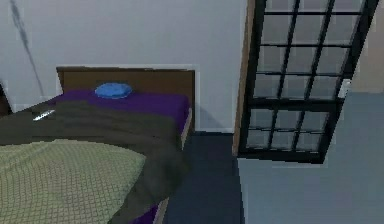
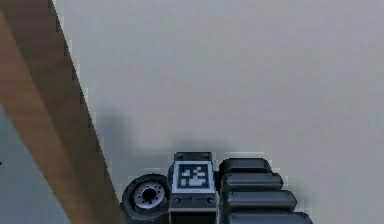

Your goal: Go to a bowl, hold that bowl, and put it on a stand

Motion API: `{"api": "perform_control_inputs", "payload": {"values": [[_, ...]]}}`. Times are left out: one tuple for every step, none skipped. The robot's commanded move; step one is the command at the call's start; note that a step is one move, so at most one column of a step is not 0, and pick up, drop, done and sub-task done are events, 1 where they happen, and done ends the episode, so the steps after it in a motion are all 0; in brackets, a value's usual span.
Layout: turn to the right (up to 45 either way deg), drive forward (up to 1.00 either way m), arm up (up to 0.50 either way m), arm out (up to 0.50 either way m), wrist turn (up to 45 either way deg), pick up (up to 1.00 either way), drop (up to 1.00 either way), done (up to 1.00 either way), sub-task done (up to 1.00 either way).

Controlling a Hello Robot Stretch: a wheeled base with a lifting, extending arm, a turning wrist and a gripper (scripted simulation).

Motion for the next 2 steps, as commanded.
{"api": "perform_control_inputs", "payload": {"values": [[6.0,0.00,0.00,0.00,0.0,0.00,0.00,0.00,0.00],[0.0,0.25,0.00,0.00,0.0,0.00,0.00,0.00,0.00]]}}
